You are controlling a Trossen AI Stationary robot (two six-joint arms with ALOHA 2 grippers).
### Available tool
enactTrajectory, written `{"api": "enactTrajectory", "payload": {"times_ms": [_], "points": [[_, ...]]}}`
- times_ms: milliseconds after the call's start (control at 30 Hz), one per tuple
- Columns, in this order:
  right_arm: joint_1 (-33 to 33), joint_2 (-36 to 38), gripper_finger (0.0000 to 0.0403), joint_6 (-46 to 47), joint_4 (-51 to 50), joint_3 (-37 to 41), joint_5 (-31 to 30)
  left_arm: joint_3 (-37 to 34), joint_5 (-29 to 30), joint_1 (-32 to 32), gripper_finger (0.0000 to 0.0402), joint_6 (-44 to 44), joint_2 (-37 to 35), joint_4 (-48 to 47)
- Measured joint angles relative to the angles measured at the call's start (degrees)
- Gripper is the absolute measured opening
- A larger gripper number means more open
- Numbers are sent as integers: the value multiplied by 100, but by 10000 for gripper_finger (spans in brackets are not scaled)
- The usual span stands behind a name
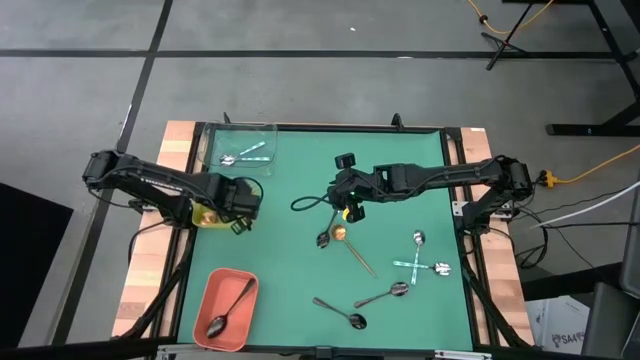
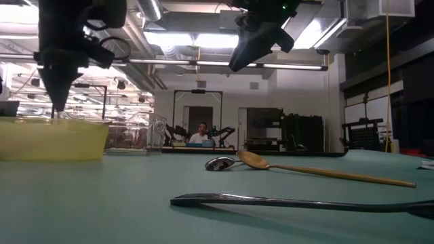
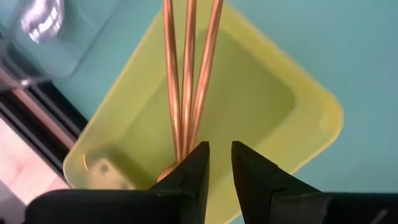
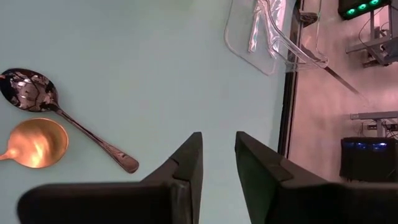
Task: Sort silverware by color (type)
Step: Put the gold spoon into the yellow bin
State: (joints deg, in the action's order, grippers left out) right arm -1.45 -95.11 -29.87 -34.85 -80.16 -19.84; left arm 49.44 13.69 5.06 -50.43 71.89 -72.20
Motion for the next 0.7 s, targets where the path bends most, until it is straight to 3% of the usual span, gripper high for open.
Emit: {"api": "enactTrajectory", "payload": {"times_ms": [167, 400, 700], "points": [[0, 0, 85, 458, -23, 0, 2, 121, 384, 0, 62, 66, -1, 476], [-1, 0, 85, 1478, -306, 0, 61, 126, 787, 0, 62, 1198, -1, 1908], [-11, 0, 85, 2945, -649, 0, 1059, 126, 843, 0, 62, 2467, 0, 3306]]}}
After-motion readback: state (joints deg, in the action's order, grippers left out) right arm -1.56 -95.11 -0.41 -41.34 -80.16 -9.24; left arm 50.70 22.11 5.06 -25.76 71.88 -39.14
